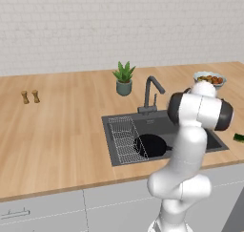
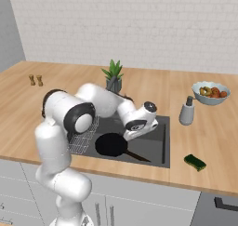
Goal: Pick the pan and sponge and place them into the sink. Then turn on the water.
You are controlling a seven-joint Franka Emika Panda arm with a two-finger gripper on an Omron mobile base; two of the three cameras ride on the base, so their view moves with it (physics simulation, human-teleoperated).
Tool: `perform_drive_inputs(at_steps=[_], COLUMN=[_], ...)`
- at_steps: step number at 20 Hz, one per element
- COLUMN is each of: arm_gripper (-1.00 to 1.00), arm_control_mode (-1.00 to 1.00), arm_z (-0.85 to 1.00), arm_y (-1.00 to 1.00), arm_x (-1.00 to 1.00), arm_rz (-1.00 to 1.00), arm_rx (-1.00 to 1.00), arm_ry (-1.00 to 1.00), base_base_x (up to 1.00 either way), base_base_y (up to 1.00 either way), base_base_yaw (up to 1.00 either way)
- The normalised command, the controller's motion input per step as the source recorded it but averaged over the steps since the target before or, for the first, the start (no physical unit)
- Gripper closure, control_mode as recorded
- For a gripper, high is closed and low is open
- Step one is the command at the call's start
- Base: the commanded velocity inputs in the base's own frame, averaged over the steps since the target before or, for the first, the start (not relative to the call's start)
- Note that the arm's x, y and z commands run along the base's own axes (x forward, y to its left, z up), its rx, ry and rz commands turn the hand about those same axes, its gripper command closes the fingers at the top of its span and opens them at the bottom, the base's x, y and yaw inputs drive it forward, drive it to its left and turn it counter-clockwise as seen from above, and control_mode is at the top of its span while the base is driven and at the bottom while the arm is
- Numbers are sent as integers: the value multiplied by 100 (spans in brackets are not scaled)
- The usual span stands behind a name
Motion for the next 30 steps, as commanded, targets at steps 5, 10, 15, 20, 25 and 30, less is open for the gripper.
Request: perform_drive_inputs(at_steps=[5, 10, 15, 20, 25, 30], arm_gripper=[-100, -100, -100, -100, -100, -100], arm_control_mode=[-100, -100, -100, -100, -100, -100], arm_z=[78, 45, 45, 34, 15, 7], arm_y=[0, -8, -21, -45, -62, -60], arm_x=[-38, -51, -38, -45, -49, -44], arm_rz=[-26, -19, -6, 0, 8, 12], arm_rx=[0, -4, -9, -8, -9, -7], arm_ry=[0, -5, -3, -1, 0, 0], base_base_x=[0, 0, 0, 0, 0, 0], base_base_y=[0, 0, 0, 0, 0, 0], base_base_yaw=[0, 0, 0, 0, 0, 0])
